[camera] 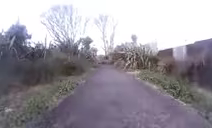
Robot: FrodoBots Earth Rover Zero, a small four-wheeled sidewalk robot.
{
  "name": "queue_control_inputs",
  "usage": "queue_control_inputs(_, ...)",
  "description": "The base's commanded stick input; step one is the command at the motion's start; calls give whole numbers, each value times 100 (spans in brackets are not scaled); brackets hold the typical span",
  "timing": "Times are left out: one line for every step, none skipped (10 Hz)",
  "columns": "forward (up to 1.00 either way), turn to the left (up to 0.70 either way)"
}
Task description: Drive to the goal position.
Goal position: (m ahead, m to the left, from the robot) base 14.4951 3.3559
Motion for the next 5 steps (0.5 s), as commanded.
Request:
queue_control_inputs(70,0)
queue_control_inputs(70,0)
queue_control_inputs(70,0)
queue_control_inputs(70,0)
queue_control_inputs(70,0)
